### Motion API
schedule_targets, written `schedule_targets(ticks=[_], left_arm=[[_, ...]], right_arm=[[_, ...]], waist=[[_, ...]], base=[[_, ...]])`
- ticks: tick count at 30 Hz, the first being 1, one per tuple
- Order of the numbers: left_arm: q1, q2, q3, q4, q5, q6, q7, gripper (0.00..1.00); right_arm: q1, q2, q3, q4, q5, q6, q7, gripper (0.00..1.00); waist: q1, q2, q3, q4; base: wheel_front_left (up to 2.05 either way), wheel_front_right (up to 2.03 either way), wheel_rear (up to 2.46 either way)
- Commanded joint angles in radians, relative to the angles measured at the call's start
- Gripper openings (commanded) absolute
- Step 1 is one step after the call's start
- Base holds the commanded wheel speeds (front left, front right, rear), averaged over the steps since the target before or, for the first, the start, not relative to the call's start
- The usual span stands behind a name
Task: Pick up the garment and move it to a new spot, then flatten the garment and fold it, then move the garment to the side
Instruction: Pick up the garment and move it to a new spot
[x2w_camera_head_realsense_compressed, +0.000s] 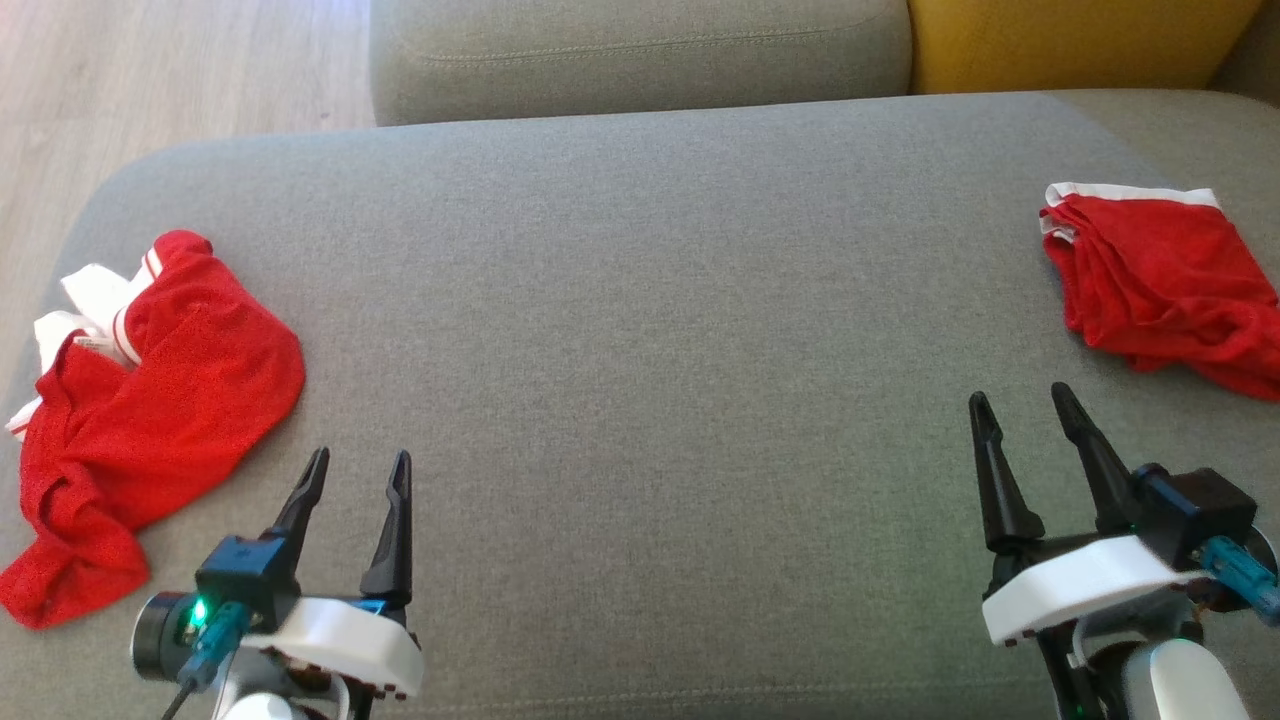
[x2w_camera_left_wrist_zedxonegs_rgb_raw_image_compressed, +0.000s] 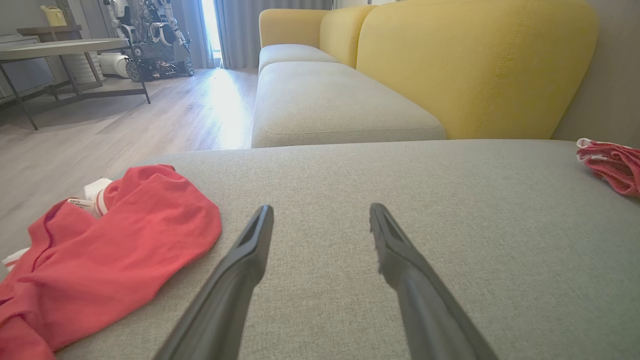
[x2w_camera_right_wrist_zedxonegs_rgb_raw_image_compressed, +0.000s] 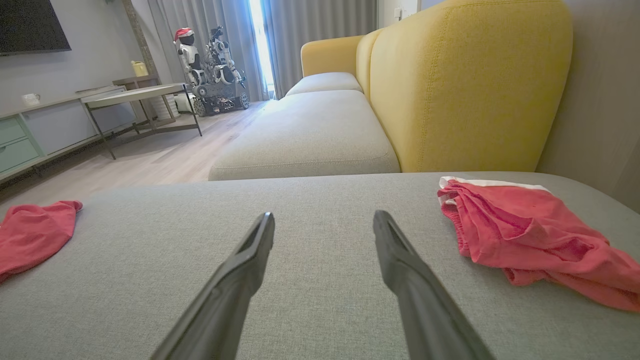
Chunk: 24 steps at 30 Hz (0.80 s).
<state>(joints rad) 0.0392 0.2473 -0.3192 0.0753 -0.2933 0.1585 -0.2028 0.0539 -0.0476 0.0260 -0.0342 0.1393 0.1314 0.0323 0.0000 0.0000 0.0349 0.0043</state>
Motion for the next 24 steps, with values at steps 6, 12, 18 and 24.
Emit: schedule_targets(ticks=[6, 12, 18, 24], left_arm=[[-0.045, 0.021, 0.032, -0.033, -0.008, 0.01, -0.006, 1.0], [-0.06, 0.019, 0.038, -0.029, -0.014, 0.014, -0.013, 1.0], [-0.081, 0.019, 0.052, -0.03, -0.019, 0.024, -0.023, 1.0], [-0.091, 0.02, 0.068, -0.023, -0.026, 0.032, -0.034, 1.0]], right_arm=[[-0.013, -0.003, 0.018, -0.034, -0.001, -0.001, 0.004, 1.0], [-0.013, -0.003, 0.013, -0.046, 0.0, -0.001, 0.013, 1.0], [-0.024, -0.003, 0.036, -0.061, -0.001, -0.001, 0.018, 1.0], [-0.031, -0.003, 0.06, -0.073, -0.012, -0.001, 0.032, 1.0]], waist=[[0.0, 0.0, 0.002, 0.011], [0.0, 0.0, 0.006, 0.055], [0.0, 0.0, 0.013, 0.154], [0.0, 0.0, 0.013, 0.266]], base=[[0.0, 0.0, 0.0], [0.0, 0.0, 0.0], [0.0, 0.0, 0.0], [0.0, 0.0, 0.0]])
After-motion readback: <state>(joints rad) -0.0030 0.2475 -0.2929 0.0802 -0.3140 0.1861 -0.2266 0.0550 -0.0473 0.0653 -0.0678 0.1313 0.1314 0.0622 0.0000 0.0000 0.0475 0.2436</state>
